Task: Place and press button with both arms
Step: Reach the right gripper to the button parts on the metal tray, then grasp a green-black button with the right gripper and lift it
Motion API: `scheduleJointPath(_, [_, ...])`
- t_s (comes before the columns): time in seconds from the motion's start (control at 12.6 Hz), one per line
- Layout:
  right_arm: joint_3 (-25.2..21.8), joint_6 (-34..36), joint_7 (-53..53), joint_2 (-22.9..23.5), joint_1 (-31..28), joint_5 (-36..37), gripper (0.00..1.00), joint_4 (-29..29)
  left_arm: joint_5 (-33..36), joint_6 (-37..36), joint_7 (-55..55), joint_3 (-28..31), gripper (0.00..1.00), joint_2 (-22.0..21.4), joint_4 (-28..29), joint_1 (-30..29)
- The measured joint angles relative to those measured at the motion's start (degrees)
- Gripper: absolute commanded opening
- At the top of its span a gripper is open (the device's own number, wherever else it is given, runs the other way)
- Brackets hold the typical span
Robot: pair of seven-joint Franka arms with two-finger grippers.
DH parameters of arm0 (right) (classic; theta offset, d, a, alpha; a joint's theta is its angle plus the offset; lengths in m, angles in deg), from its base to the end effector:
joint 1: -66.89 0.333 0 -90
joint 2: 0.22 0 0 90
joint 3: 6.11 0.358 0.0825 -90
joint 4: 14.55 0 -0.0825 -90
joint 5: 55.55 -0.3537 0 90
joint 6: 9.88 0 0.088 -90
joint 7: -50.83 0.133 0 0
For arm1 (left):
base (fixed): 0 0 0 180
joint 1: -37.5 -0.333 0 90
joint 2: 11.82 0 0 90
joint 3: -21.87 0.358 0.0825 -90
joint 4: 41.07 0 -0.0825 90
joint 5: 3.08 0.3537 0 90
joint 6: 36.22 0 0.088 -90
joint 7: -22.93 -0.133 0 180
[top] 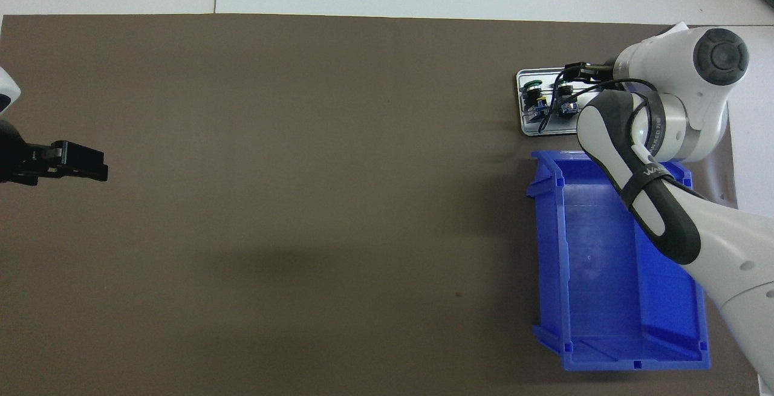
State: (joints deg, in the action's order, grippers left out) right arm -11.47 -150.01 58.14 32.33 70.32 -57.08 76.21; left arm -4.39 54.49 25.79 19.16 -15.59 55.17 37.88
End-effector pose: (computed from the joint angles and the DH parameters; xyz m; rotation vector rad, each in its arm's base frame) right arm 0.7256 -0.0118 0.3646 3.0839 -0.2427 0.4629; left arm 0.4987 -0.0308 0.6272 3.1231 -0.0050 -0.0496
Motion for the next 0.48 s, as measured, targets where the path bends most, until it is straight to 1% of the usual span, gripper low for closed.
scheduleJointPath(0.08, [0.2, 0.1, 0.0, 0.3, 0.0, 0.0, 0.95, 0.1, 0.0, 0.0, 0.0, 0.0, 1.00, 0.0, 0.0, 0.0])
scheduleJointPath(0.16, [0.5, 0.1, -0.2, 0.3, 0.0, 0.0, 0.89, 0.3, 0.0, 0.0, 0.0, 0.0, 1.00, 0.0, 0.0, 0.0])
scheduleJointPath(0.32, [1.1, -0.2, -1.5, 0.4, 0.0, 0.0, 0.87, 0.9, 0.0, 0.0, 0.0, 0.0, 1.00, 0.0, 0.0, 0.0])
scheduleJointPath(0.48, [1.3, -0.8, -2.2, 0.6, 0.1, -0.1, 0.80, 1.5, 0.0, 0.0, 0.0, 0.0, 1.00, 0.0, 0.0, 0.0])
